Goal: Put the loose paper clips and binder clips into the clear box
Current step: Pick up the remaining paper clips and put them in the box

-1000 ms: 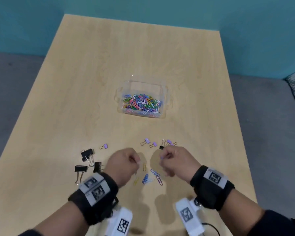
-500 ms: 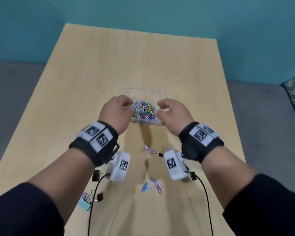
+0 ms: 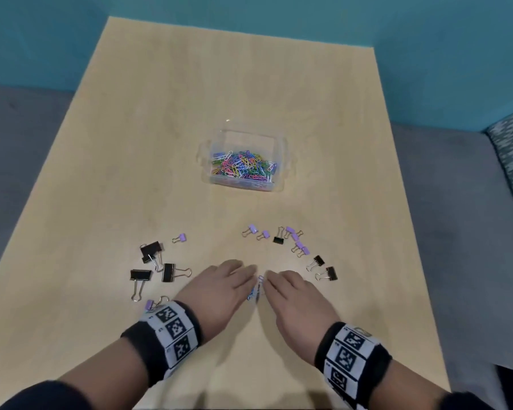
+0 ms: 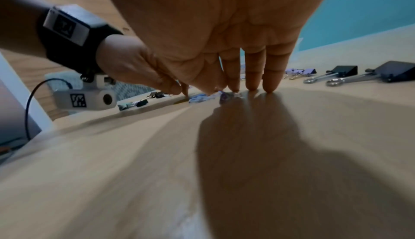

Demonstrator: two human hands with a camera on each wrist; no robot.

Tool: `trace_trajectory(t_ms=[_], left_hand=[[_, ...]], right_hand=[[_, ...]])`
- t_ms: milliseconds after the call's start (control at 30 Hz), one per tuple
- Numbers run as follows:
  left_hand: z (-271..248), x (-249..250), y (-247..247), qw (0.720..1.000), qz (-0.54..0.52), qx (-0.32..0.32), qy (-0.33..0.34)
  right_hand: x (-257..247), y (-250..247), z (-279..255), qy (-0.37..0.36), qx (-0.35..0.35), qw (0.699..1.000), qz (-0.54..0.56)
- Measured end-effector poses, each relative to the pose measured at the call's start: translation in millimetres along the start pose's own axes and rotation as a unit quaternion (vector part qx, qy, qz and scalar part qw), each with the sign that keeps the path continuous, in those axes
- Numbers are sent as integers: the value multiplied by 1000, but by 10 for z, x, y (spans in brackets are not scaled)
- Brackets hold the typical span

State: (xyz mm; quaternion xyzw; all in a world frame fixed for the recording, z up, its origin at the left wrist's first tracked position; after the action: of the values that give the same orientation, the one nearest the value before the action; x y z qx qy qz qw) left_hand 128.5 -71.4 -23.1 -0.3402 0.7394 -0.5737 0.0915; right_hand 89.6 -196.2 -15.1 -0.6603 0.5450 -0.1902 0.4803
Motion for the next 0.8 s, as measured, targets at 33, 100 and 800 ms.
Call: trace_trajectory(t_ms=[33, 100, 800], left_hand=[[-18, 31, -5, 1000, -5, -1, 5], [-105, 30, 0, 999, -47, 23, -12], [8, 9, 168, 942, -235, 93, -219]], right_hand=[[-42, 24, -23, -10, -9, 1000, -10], [-83, 77, -70, -33, -18, 999, -14], [20, 87, 231, 124, 43, 977, 170]])
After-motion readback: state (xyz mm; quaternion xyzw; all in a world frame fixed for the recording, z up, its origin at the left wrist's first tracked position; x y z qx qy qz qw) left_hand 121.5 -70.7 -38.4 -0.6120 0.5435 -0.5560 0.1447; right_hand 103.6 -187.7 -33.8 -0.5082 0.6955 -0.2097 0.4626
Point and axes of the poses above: each hand's wrist, its own z-axis towards the middle knuckle, its own y-axis out of the palm, x = y × z, the point moved 7 cm from there along z, towards the middle knuckle, and after that the axes turned 9 degrees about -x, right-handed, at the moved point
